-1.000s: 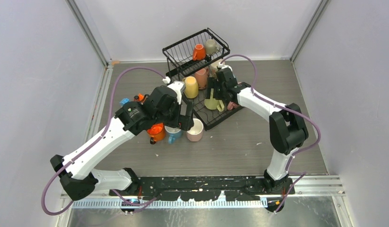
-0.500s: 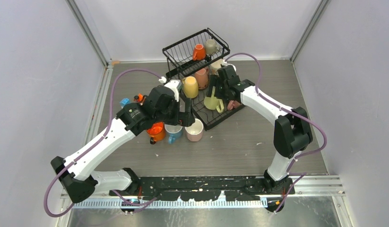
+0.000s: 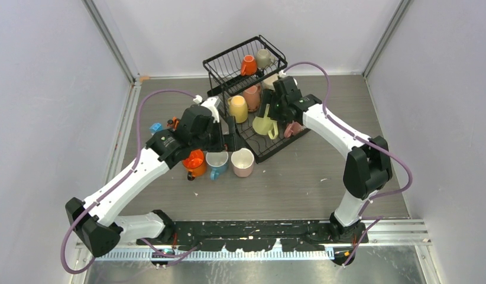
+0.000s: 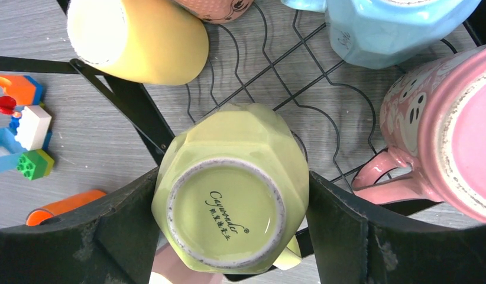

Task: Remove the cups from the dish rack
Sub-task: Unload the cup from the dish rack, then place the cup at the center of the board.

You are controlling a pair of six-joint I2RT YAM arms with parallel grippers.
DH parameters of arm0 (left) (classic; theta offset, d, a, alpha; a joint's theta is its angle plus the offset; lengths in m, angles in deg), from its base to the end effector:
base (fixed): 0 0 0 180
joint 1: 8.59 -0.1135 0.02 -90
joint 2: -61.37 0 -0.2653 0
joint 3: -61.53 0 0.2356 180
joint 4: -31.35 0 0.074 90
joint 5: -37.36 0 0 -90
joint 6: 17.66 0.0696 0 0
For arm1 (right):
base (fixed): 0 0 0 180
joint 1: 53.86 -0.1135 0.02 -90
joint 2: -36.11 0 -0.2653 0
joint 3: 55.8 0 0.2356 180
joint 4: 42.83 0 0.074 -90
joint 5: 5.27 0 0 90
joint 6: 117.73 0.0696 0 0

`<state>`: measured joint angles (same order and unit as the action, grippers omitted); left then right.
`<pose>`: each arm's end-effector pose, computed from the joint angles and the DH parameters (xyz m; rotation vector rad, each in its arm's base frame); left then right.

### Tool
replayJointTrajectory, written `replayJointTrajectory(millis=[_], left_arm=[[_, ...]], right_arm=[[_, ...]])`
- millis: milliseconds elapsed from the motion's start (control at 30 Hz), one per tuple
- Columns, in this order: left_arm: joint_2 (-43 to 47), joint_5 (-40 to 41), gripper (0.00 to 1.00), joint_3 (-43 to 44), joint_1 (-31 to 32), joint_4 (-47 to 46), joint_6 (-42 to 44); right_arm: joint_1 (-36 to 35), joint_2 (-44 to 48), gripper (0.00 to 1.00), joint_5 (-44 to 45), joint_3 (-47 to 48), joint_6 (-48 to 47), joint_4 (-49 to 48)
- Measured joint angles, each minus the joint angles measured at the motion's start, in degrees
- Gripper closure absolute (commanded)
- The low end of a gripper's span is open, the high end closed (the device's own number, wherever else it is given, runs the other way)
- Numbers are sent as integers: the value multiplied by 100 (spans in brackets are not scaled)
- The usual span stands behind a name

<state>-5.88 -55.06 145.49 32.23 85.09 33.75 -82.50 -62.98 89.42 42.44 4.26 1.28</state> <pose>0.1931 -0.1706 0.3395 0.0701 2.3385 -0.7827 0.3529 0.1862 0.2707 0.1105 2.3892 0.4159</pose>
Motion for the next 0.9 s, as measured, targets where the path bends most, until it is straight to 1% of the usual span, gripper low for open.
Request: replayJointTrajectory(millis=[333, 500, 700, 900], left_arm=[[-13, -302, 0, -214, -365, -739, -205], [-120, -461, 1, -249, -483, -1169, -330], [-221, -623, 4, -490, -549, -1759, -518], [-280, -763, 7, -719, -616, -2402, -822]], right_arm=[[105, 168, 67, -518, 529, 442, 452], [125, 511, 67, -824, 634, 667, 614], [138, 916, 67, -1165, 643, 929, 671], [138, 1073, 66, -1598, 643, 1237, 673]])
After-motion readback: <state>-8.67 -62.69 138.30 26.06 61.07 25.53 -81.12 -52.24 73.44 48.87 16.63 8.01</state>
